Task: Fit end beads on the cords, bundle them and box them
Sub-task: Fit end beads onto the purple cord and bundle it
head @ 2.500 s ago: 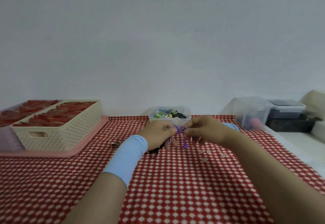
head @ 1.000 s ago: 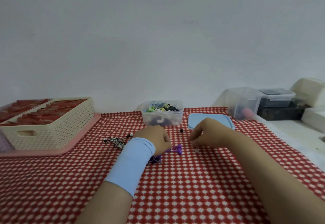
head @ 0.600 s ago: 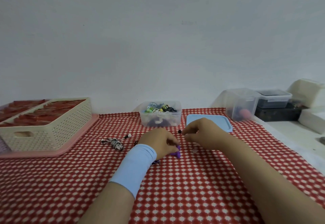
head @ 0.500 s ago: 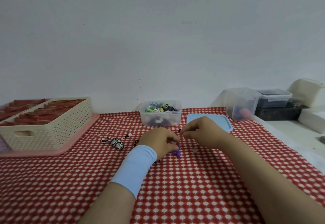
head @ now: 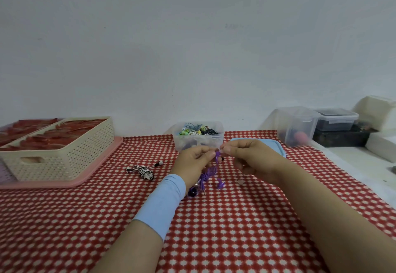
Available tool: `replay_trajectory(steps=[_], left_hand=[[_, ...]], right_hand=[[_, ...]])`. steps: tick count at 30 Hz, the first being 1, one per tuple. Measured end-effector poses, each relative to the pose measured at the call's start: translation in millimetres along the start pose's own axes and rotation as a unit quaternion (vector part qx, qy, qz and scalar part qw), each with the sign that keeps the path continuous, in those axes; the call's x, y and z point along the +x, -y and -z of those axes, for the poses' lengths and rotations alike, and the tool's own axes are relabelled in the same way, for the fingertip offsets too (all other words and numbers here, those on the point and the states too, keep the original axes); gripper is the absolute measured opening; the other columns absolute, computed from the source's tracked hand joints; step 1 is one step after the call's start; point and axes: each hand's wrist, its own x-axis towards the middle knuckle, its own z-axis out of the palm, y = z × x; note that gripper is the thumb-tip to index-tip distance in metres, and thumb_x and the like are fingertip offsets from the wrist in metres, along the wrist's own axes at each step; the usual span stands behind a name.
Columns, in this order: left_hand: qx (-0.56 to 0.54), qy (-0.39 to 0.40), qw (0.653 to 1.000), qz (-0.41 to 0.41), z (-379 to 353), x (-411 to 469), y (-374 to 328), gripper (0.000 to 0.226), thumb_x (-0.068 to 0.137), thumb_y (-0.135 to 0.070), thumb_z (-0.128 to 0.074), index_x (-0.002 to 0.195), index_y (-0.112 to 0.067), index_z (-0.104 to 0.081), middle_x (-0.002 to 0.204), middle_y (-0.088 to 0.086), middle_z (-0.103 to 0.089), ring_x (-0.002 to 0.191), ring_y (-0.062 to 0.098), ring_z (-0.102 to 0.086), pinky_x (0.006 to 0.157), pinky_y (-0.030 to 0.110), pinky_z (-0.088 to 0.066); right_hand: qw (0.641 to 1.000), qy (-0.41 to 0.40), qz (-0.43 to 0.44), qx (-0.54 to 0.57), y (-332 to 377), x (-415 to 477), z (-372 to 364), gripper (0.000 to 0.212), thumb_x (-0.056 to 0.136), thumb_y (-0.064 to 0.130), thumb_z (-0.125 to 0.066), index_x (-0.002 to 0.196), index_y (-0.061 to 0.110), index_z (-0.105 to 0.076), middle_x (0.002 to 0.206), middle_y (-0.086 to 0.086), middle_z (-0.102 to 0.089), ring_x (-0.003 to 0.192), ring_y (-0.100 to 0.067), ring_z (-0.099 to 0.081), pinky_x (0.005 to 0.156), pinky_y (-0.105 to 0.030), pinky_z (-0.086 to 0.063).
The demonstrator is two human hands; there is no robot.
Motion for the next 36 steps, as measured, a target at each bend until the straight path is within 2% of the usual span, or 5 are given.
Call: replay_trajectory(steps=[3, 11, 16, 31, 36], left_hand=[[-0.041, 0.009, 0.999, 0.01, 1.4, -1.5, 2.2, 0.019, 0.096, -0.024, -0.061, 0.11, -0.023, -0.075, 0.097, -0.004, -0.077, 0.095, 0.013, -0.071, 0.094, 0.032, -0.055], [-0.151, 0.042, 0.987, 0.045, 1.4, -3.3, 7.3, 0.019, 0.091, -0.019, -0.067, 0.108, -0.019, -0.075, 0.102, 0.002, -0.077, 0.103, 0.018, -0.071, 0.1, 0.043, -0.052], [-0.171, 0.045, 0.983, 0.05, 1.8, -4.6, 9.3, 0.018, 0.089, -0.018, -0.068, 0.105, -0.019, -0.077, 0.098, 0.007, -0.077, 0.1, 0.023, -0.071, 0.1, 0.047, -0.052], [-0.195, 0.056, 0.978, 0.058, 2.3, -8.4, 8.7, 0.019, 0.091, -0.009, -0.065, 0.107, -0.012, -0.074, 0.1, 0.01, -0.076, 0.099, 0.021, -0.072, 0.094, 0.039, -0.055], [-0.221, 0.052, 0.971, 0.068, -1.5, -7.7, 8.3, 0.018, 0.092, -0.011, -0.063, 0.107, -0.011, -0.074, 0.095, 0.007, -0.077, 0.092, 0.015, -0.072, 0.086, 0.03, -0.057]], right_hand=[[0.999, 0.032, -0.017, 0.009, -0.2, 0.1, -2.3, 0.016, 0.097, 0.019, -0.063, 0.1, 0.012, -0.077, 0.09, -0.004, -0.072, 0.052, -0.01, -0.044, 0.039, -0.017, -0.028], [0.998, 0.036, -0.028, 0.042, 3.4, -1.3, -4.2, 0.016, 0.093, 0.015, -0.065, 0.103, 0.007, -0.076, 0.074, -0.001, -0.07, 0.053, -0.011, -0.044, 0.04, -0.018, -0.021], [0.998, 0.031, -0.034, 0.033, 2.9, -1.8, -5.4, 0.024, 0.092, 0.015, -0.068, 0.111, 0.002, -0.075, 0.076, -0.003, -0.069, 0.053, -0.011, -0.045, 0.04, -0.018, -0.027], [1.0, 0.015, -0.009, -0.019, 2.0, -5.2, -9.2, 0.018, 0.091, 0.014, -0.071, 0.105, 0.006, -0.079, 0.076, -0.004, -0.071, 0.053, -0.011, -0.053, 0.042, -0.023, -0.036], [1.0, -0.012, 0.015, -0.001, -4.8, -2.7, -12.4, 0.012, 0.09, 0.013, -0.072, 0.098, 0.007, -0.079, 0.078, -0.009, -0.073, 0.053, -0.014, -0.057, 0.04, -0.023, -0.034]])
